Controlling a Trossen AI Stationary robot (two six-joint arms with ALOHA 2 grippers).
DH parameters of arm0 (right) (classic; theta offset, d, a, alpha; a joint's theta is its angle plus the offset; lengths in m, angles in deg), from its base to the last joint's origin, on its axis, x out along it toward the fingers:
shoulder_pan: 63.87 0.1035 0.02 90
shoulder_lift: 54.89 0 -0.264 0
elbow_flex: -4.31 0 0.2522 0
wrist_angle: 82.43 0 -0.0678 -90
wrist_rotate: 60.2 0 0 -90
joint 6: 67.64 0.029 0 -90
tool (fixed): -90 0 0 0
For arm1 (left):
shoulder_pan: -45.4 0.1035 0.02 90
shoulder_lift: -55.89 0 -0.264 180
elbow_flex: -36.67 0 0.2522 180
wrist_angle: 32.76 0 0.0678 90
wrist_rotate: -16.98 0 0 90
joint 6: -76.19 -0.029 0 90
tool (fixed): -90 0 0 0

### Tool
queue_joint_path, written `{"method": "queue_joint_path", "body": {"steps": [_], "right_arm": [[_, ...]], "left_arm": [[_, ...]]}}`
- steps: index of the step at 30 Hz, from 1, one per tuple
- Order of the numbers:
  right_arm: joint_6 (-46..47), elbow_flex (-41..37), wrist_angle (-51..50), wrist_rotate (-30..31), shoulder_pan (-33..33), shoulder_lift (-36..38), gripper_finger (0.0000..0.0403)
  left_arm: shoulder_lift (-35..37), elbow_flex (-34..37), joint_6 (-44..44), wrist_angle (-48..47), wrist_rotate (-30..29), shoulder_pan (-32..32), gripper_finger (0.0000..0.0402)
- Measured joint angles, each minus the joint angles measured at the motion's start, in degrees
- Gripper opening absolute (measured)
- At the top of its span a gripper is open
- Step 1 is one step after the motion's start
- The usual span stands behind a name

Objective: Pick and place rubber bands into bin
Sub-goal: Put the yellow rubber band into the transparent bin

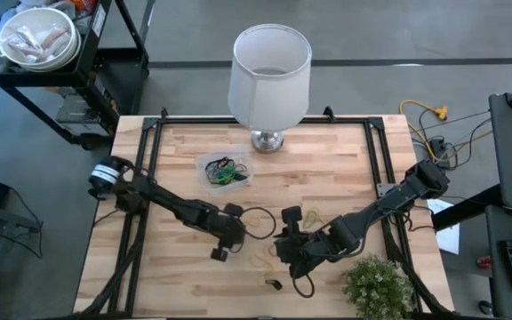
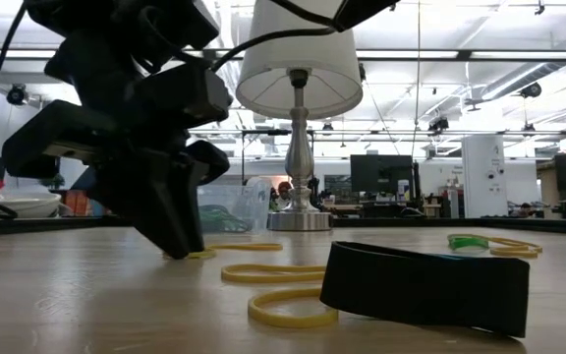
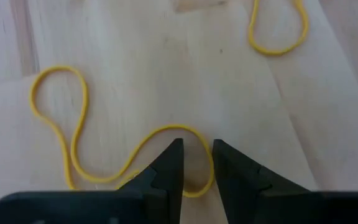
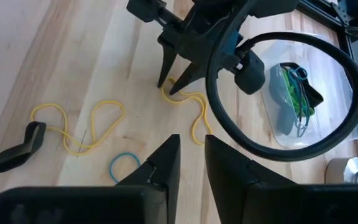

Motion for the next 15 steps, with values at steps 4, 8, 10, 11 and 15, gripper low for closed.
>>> {"method": "queue_joint_path", "body": {"steps": [4, 8, 10, 11, 15], "right_arm": [[0.00, 0.00, 0.00, -0.02, 0.01, 0.00, 0.0064], [0.00, 0.00, 0.02, -0.02, -0.01, 0.00, 0.0064], [0.00, 0.00, 0.04, -0.04, -0.01, 0.00, 0.0065], [0.00, 0.00, 0.06, -0.04, -0.01, 0.00, 0.0066], [0.00, 0.00, 0.07, -0.04, -0.01, 0.00, 0.0063]], "left_arm": [[-0.04, 0.09, 0.04, -1.64, 0.10, 0.00, 0.0070], [-0.04, 0.11, 0.01, -3.28, 0.27, -0.02, 0.0041], [-0.04, 0.11, -0.04, -4.29, 0.27, -0.04, 0.0017], [-0.04, 0.11, -0.04, -4.74, 0.27, -0.04, 0.0009], [-0.04, 0.11, -0.61, -5.59, 0.02, -0.06, 0.0002]]}}
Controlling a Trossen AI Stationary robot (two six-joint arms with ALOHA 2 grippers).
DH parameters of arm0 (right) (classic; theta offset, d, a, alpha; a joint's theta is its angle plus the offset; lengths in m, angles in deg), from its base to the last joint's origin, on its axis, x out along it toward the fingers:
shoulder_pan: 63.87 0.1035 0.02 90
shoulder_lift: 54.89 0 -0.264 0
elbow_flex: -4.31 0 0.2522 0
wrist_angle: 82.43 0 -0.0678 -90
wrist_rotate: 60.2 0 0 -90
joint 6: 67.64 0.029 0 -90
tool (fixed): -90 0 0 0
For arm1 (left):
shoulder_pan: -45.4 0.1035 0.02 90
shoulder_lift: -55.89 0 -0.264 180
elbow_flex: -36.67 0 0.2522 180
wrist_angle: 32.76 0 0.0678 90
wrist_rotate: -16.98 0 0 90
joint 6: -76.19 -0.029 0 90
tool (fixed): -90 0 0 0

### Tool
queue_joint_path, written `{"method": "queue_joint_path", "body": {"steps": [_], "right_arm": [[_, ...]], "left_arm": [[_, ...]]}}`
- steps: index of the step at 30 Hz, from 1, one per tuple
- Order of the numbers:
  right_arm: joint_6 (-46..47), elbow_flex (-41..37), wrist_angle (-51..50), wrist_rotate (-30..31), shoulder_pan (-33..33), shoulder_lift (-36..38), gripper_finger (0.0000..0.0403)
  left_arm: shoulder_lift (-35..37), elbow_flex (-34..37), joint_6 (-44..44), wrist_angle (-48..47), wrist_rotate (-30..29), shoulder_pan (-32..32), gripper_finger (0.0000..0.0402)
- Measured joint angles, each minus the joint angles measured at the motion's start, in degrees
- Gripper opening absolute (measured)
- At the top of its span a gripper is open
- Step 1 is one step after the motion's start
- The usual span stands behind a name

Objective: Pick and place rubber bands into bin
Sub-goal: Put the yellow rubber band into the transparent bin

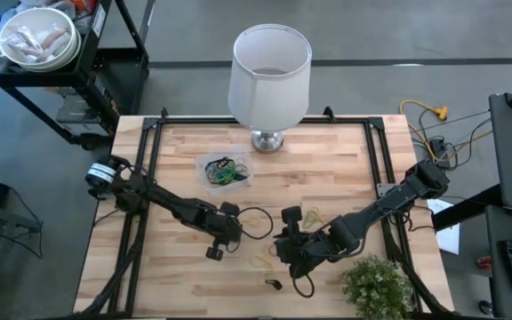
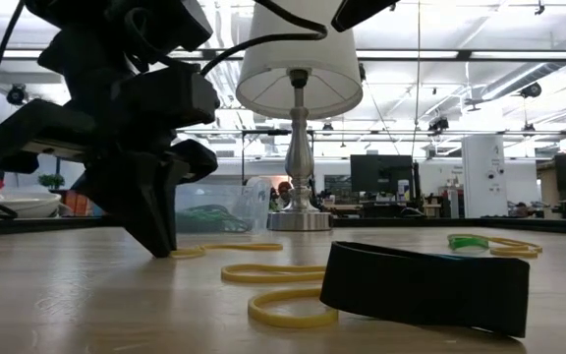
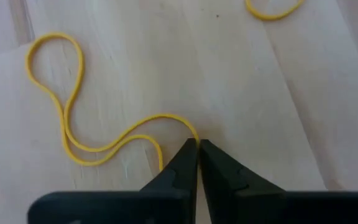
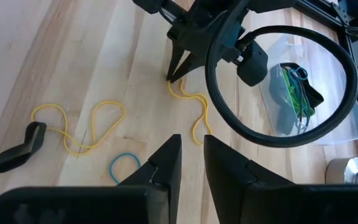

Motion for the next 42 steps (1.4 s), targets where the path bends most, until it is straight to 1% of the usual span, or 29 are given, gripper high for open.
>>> {"method": "queue_joint_path", "body": {"steps": [2, 6, 9, 12, 14, 16, 18, 26, 31, 35, 42], "right_arm": [[0.00, 0.00, 0.02, 0.00, 0.00, 0.00, 0.0061], [0.00, -0.04, 0.11, -0.02, 0.00, 0.00, 0.0061], [0.00, -0.04, 0.11, -0.02, 0.00, 0.00, 0.0061], [0.00, -0.07, 0.11, -0.02, 0.00, 0.00, 0.0059], [0.00, -0.09, 0.09, -0.02, 0.00, 0.00, 0.0059], [0.00, -0.09, 0.07, -0.02, 0.00, -0.02, 0.0061], [0.00, -0.14, 0.11, -0.02, 0.00, -0.02, 0.0061], [0.00, -0.15, 0.12, -0.02, 0.00, -0.02, 0.0059], [0.00, -0.15, 0.15, -0.02, 0.00, -0.02, 0.0057], [0.00, -0.15, 0.14, -0.02, 0.00, -0.02, 0.0057], [0.00, -0.15, 0.20, -0.02, 0.00, -0.02, 0.0057]], "left_arm": [[0.07, 0.00, -1.05, -0.18, -1.44, -0.13, 0.0001], [1.44, -0.53, -1.32, -2.26, -6.84, -1.13, 0.0000], [3.75, -0.96, -1.54, -3.67, -12.29, -2.71, 0.0000], [6.15, -0.67, -2.80, -5.34, -19.54, -4.89, 0.0000], [7.86, -0.27, -3.11, -7.31, -25.71, -6.59, 0.0000], [9.60, -0.80, -2.80, -7.10, -32.22, -8.35, 0.0000], [11.22, -0.74, -2.56, -9.03, -37.42, -10.08, 0.0000], [13.62, -0.81, -2.62, -8.51, -46.36, -12.43, 0.0000], [13.64, -0.82, -3.19, -8.45, -55.77, -12.79, 0.0000], [13.73, -0.83, -5.39, -8.11, -62.92, -12.79, 0.0000], [14.90, -1.36, -8.87, -8.01, -72.83, -12.74, 0.0000]]}}
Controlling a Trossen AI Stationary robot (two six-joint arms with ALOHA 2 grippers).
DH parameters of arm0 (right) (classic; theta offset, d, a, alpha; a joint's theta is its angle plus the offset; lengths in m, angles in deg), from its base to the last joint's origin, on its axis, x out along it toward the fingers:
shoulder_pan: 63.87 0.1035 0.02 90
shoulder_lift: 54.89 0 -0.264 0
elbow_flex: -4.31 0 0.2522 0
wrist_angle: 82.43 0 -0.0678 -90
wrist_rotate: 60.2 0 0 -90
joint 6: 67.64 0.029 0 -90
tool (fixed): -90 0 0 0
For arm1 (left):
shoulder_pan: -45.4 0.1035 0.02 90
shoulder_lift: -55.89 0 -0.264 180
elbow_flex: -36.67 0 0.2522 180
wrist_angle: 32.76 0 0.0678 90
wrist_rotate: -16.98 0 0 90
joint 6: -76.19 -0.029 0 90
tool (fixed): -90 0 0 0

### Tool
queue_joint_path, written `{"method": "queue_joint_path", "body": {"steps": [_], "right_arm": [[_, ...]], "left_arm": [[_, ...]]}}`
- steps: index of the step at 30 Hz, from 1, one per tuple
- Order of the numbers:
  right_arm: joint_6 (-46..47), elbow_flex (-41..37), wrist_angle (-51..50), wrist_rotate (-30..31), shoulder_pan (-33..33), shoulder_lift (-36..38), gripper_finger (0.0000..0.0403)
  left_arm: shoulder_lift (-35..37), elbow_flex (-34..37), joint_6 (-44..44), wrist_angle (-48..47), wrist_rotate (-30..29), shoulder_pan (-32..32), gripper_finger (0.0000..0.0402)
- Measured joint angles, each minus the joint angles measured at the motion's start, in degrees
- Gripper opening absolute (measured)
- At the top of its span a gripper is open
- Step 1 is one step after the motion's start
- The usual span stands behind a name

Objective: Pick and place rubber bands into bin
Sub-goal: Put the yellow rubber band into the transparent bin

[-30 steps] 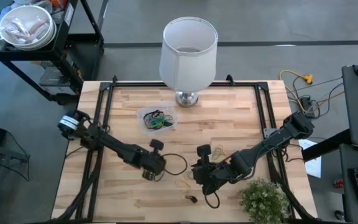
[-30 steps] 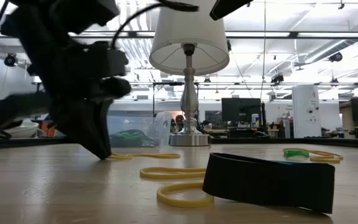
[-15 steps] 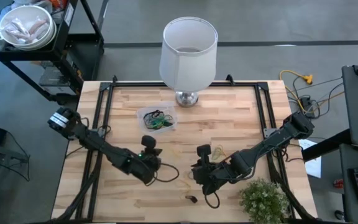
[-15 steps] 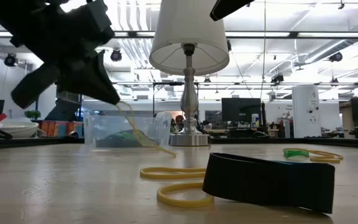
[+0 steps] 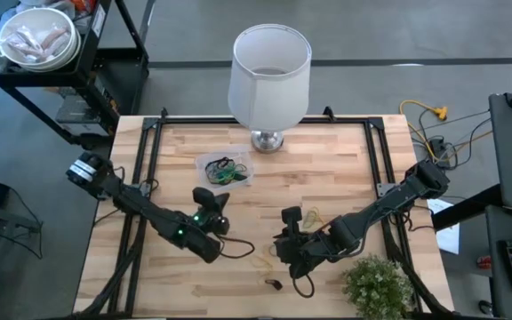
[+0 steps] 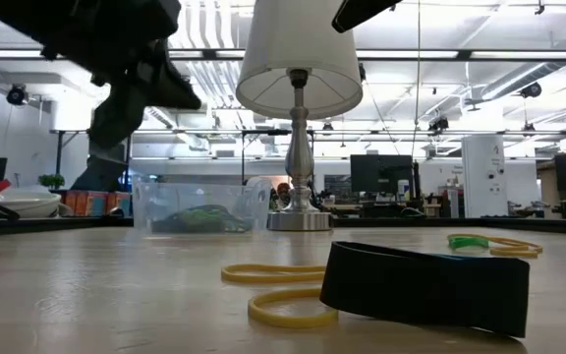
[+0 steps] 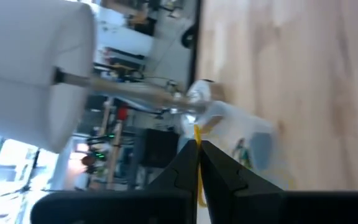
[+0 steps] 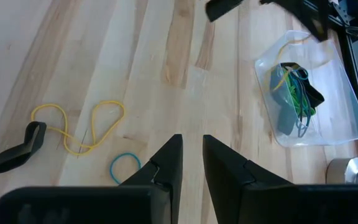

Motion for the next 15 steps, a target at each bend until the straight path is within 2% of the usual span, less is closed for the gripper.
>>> {"method": "queue_joint_path", "body": {"steps": [5, 15], "right_arm": [[0.00, 0.00, 0.22, 0.01, 0.00, 0.00, 0.0057], [-0.02, -0.08, 0.39, 0.02, -0.02, 0.00, 0.0057]], "left_arm": [[2.78, -0.80, -4.50, 0.07, -3.93, 0.71, 0.0000], [13.43, 0.38, -9.73, -0.01, -3.89, 5.76, 0.0000]]}}
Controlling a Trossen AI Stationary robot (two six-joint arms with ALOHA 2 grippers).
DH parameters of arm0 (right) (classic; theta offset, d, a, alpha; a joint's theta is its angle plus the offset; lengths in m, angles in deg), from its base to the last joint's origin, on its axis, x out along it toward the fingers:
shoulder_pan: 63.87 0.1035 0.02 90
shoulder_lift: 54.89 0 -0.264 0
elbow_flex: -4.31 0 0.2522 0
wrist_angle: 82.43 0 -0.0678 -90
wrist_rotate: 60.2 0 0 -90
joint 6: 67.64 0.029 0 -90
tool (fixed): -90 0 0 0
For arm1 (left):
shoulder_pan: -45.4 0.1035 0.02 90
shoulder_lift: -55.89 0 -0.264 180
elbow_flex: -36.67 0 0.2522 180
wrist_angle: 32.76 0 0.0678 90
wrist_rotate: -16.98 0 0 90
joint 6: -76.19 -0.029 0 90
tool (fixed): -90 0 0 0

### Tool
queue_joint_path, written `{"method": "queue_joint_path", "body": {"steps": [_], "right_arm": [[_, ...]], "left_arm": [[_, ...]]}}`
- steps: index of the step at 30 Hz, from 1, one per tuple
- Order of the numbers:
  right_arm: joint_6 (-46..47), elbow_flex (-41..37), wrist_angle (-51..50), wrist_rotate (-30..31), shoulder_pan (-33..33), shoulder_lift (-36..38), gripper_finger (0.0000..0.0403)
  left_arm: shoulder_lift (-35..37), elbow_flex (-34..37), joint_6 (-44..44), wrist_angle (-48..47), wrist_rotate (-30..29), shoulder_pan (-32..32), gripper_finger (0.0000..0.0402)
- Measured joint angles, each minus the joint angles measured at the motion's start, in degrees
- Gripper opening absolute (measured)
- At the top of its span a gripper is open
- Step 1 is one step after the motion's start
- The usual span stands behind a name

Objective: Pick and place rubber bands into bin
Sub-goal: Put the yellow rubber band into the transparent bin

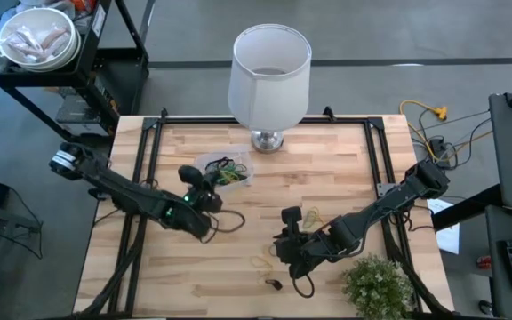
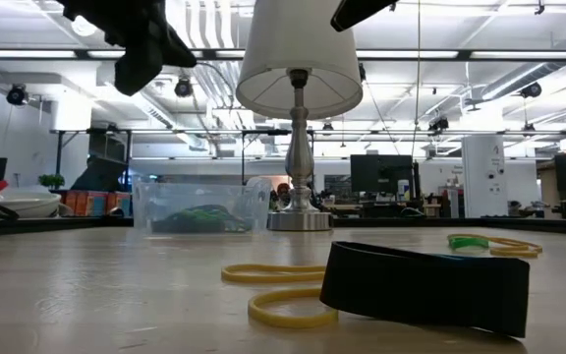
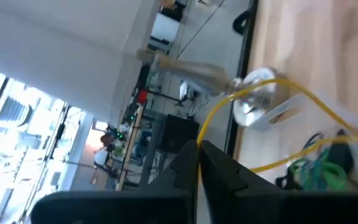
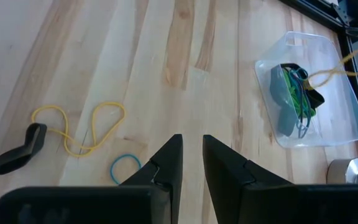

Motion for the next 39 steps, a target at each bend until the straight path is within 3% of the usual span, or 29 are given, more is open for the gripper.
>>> {"method": "queue_joint_path", "body": {"steps": [8, 23, 32, 39], "right_arm": [[0.00, -0.03, 0.00, 0.00, 0.00, -0.02, 0.0057], [0.00, -0.14, 0.26, 0.00, 0.00, -0.02, 0.0057], [-0.02, -0.14, 0.54, 0.00, 0.00, -0.02, 0.0057], [-0.02, -0.14, 0.70, -0.01, 0.00, -0.02, 0.0057]], "left_arm": [[4.49, 3.07, -0.44, 0.08, 7.03, 4.66, 0.0000], [5.24, 8.89, 2.69, 1.53, 21.20, 14.97, 0.0000], [4.04, 8.92, 2.73, 1.57, 22.03, 15.88, 0.0003], [2.63, 8.92, 2.71, 1.57, 22.02, 15.88, 0.0051]]}}
